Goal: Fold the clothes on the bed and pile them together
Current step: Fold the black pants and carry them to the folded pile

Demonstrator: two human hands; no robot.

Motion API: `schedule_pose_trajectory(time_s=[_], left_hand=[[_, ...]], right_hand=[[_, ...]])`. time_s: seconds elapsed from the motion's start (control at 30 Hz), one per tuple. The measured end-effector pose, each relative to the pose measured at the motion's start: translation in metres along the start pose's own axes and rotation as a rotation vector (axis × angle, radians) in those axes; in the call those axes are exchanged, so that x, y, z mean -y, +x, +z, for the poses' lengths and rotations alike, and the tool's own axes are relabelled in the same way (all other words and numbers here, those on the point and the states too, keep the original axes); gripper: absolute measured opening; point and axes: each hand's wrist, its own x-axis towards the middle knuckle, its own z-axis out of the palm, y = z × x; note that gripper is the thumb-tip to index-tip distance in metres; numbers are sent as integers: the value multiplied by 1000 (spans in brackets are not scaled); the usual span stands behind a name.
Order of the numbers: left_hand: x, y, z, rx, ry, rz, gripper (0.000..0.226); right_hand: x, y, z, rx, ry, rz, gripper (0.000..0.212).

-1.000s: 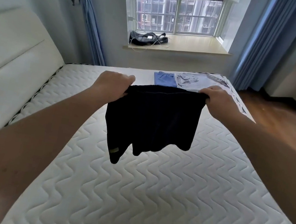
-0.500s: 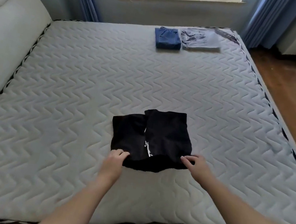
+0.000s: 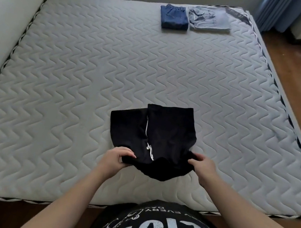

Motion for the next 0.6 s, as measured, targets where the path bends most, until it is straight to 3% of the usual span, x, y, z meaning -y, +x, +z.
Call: schedule_pose_trajectory(time_s=[0.23, 0.37, 0.5, 0.6], left_hand=[[-54, 12, -39, 12, -135, 141, 18], [-94, 19, -68, 73, -208, 199, 26], [-140, 24, -92, 90, -138, 252, 29], [-165, 31, -97, -36, -71, 287, 33]], right_hand=[[75, -20, 1, 121, 305, -206, 47], [122, -38, -6, 187, 182, -411, 42], [168, -68, -10, 321, 112, -542, 31], [195, -94, -12, 430, 96, -613, 23]])
